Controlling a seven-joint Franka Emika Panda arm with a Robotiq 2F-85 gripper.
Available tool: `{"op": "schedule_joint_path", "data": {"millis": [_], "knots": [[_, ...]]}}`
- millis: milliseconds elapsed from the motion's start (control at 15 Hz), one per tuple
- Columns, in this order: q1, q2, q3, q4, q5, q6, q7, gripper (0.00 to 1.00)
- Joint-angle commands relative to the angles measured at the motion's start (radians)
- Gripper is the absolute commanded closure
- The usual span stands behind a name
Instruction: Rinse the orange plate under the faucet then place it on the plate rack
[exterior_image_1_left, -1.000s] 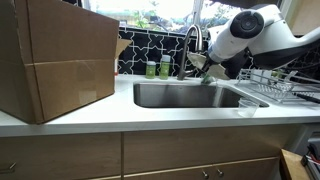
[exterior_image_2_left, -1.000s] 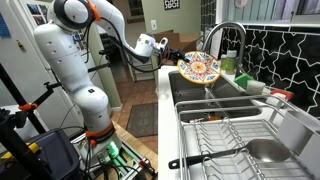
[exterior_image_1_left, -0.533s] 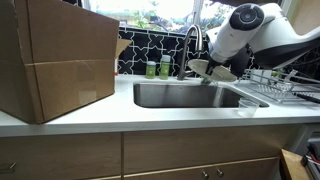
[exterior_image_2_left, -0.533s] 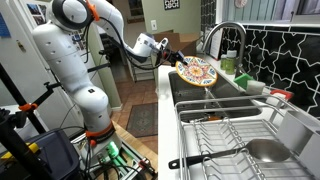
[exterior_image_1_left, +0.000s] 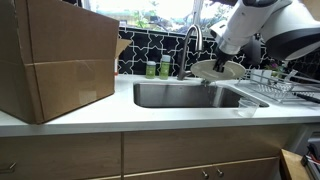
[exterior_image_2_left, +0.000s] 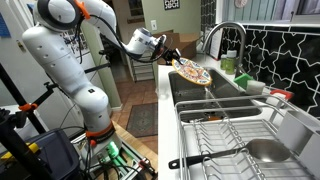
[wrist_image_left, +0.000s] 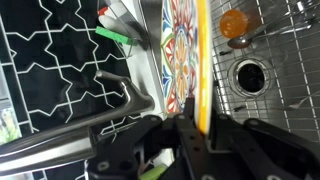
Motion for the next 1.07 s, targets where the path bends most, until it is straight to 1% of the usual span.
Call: {"op": "schedule_joint_path", "data": {"millis": [0, 67, 133, 200, 267, 333, 400, 467, 533, 600, 667, 733, 800, 867, 933, 1000], "knots": [[0.009, -0.129, -0.043, -0.086, 0.120, 0.098, -0.221, 0.97], [0.012, -0.149, -0.060, -0.100, 0.169, 0.139, -0.278, 0.97], [-0.002, -0.156, -0.047, -0.098, 0.167, 0.093, -0.291, 0.97], [-0.005, -0.174, -0.054, -0.105, 0.191, 0.094, -0.328, 0.97], [0.008, -0.200, -0.081, -0.122, 0.246, 0.151, -0.389, 0.97], [0.008, -0.215, -0.087, -0.127, 0.277, 0.151, -0.422, 0.97], [-0.020, -0.211, -0.059, -0.116, 0.243, 0.090, -0.401, 0.97], [-0.027, -0.218, -0.055, -0.116, 0.242, 0.074, -0.412, 0.97], [0.005, -0.240, -0.100, -0.137, 0.322, 0.147, -0.490, 0.97], [-0.011, -0.240, -0.085, -0.133, 0.310, 0.118, -0.477, 0.97], [-0.063, -0.228, -0.034, -0.117, 0.211, 0.049, -0.403, 0.97], [-0.026, -0.243, -0.074, -0.128, 0.295, 0.083, -0.485, 0.97], [-0.012, -0.255, -0.093, -0.138, 0.336, 0.113, -0.521, 0.97], [-0.056, -0.242, -0.042, -0.121, 0.250, 0.043, -0.453, 0.97], [-0.012, -0.255, -0.090, -0.133, 0.354, 0.085, -0.549, 0.97], [-0.007, -0.263, -0.095, -0.140, 0.373, 0.099, -0.570, 0.97]]}}
